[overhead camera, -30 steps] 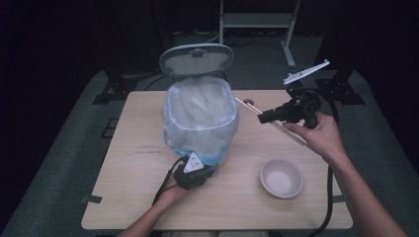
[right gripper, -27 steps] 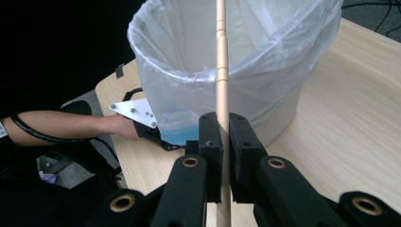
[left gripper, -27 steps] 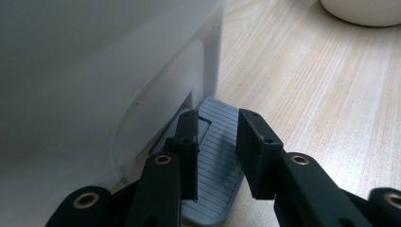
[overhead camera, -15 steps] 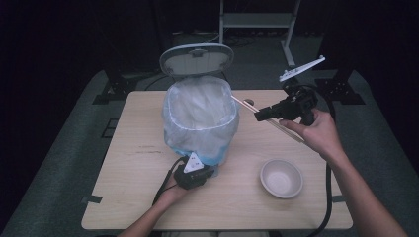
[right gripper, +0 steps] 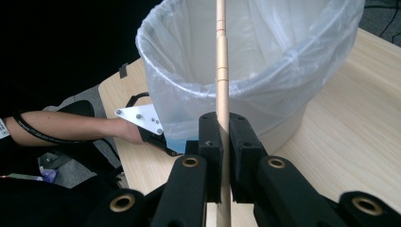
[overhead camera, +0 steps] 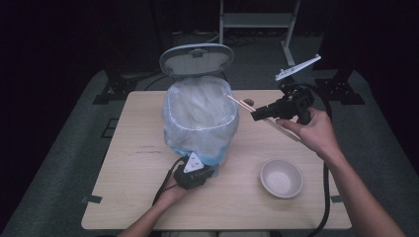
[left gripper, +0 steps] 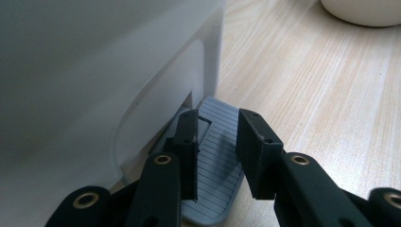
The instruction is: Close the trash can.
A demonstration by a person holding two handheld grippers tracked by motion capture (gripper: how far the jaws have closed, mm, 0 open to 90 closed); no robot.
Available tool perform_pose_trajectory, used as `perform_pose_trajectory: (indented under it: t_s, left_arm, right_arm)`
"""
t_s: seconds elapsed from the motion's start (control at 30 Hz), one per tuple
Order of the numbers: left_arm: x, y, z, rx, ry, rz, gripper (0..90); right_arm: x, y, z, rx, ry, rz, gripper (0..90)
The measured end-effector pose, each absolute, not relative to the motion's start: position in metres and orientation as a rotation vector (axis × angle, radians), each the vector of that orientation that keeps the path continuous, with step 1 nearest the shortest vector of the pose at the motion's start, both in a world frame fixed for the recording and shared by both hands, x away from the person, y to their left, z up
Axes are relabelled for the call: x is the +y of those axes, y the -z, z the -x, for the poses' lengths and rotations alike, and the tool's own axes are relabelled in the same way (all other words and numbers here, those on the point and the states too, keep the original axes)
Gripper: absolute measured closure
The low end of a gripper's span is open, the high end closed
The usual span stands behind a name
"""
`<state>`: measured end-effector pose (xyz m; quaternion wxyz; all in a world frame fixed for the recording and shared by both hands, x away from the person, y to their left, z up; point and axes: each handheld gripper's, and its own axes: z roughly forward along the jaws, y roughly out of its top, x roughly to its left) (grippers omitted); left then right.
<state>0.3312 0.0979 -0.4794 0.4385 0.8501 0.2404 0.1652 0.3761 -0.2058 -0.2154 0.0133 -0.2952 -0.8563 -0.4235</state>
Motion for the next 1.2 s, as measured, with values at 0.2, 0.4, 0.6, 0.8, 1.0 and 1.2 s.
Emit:
perform_pose_trajectory:
  t_s: [0.2,0.4,0.6,0.8,1.0,1.2]
  left_arm:
    - [0.098,0.479,-0.331,0.597,-0.411,-2.113,69.9]
    - [0.098,0.479,-0.331,0.597,-0.409,-2.113,70.0]
    - [0.098,0.479,-0.331,0.597,-0.41,-2.113,69.9]
    - [0.098,0.479,-0.331,0.599,-0.411,-2.113,69.9]
    - [0.098,0.479,-0.331,0.596,-0.409,-2.112,69.9]
    - [0.098,0.479,-0.331,0.597,-0.409,-2.114,69.9]
  right_arm:
    - [-0.196,0.209,-0.379,-2.681,1.312,0.903,84.7]
    - [-0.184,0.202,-0.384,-2.697,1.303,0.879,84.7]
    - [-0.169,0.196,-0.39,-2.714,1.28,0.853,84.7]
    - [-0.147,0.192,-0.396,-2.733,1.246,0.819,84.7]
    - [-0.127,0.189,-0.403,-2.752,1.22,0.783,84.7]
    - [-0.11,0.189,-0.411,-2.772,1.184,0.766,84.7]
